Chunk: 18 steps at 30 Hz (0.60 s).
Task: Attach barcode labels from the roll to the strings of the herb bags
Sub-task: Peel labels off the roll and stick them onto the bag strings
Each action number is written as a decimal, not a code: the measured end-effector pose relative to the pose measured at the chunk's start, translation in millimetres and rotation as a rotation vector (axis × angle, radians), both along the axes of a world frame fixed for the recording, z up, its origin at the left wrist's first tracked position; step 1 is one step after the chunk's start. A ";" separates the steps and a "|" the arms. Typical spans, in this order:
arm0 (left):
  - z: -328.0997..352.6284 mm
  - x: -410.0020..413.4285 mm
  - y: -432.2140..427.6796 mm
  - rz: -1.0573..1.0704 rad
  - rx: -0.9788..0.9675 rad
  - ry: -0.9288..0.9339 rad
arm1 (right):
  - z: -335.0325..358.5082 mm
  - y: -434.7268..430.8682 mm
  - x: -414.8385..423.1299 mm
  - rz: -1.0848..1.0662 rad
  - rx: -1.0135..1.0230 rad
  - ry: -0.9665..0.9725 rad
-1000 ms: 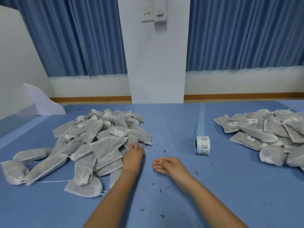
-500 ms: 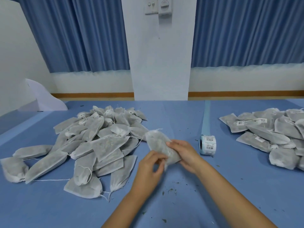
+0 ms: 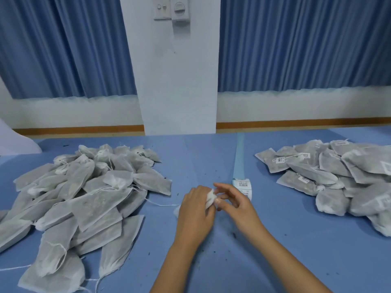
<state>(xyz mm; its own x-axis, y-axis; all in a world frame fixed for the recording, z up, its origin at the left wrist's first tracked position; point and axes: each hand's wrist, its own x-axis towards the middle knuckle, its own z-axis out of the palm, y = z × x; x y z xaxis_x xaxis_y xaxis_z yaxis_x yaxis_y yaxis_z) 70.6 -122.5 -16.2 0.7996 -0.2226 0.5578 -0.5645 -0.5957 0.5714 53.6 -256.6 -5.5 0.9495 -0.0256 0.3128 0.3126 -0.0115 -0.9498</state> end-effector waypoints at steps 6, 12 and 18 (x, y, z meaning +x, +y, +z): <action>-21.6 10.8 0.7 -0.089 0.122 -0.082 | -27.9 -23.8 9.3 0.007 -0.129 -0.118; -13.4 7.8 -1.5 -0.156 0.209 -0.015 | -20.0 -29.0 12.1 -0.016 -0.260 -0.180; -8.7 4.9 4.6 -0.101 0.127 -0.174 | -17.7 -30.2 3.8 -0.072 -0.384 -0.193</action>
